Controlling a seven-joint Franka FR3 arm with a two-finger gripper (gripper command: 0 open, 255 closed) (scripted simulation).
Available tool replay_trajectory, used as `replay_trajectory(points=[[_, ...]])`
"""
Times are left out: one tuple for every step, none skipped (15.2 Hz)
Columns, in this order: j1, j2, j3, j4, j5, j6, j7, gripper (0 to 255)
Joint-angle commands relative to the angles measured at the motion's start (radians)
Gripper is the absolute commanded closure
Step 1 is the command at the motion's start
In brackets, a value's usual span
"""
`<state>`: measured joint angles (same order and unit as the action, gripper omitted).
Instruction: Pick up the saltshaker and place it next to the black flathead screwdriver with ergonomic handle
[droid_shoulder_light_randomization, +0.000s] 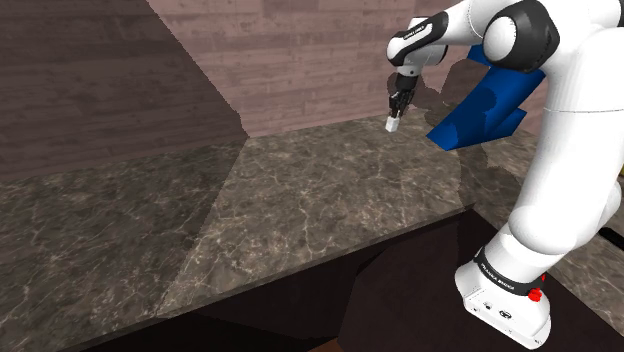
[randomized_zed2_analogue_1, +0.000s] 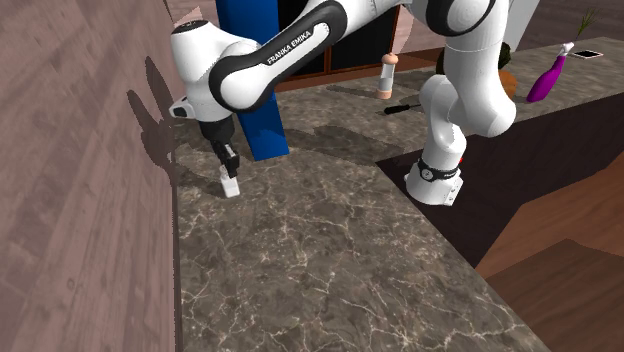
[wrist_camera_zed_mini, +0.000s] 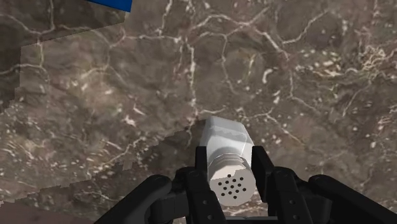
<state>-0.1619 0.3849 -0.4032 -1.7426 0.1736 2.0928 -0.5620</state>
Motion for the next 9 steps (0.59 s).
replay_trajectory(points=[[0.001,-0.008,-0.002,0.01,-0.004,-0.018,0.003,255],[0.001,-0.013,-0.003,0.017,-0.007,-0.029,0.004,255],[0.002,-0.018,-0.004,0.024,-0.01,-0.04,0.006,255],[0.003,-0.023,-0.005,0.031,-0.012,-0.052,0.008,255],[0.003,-0.027,-0.006,0.038,-0.015,-0.063,0.009,255],[0.003,-0.032,-0.008,0.046,-0.017,-0.075,0.011,255],[0.004,-0.036,-0.009,0.054,-0.019,-0.087,0.013,255],[0.004,-0.04,-0.009,0.062,-0.022,-0.099,0.014,255],[0.004,-0.044,-0.01,0.07,-0.024,-0.11,0.015,255]])
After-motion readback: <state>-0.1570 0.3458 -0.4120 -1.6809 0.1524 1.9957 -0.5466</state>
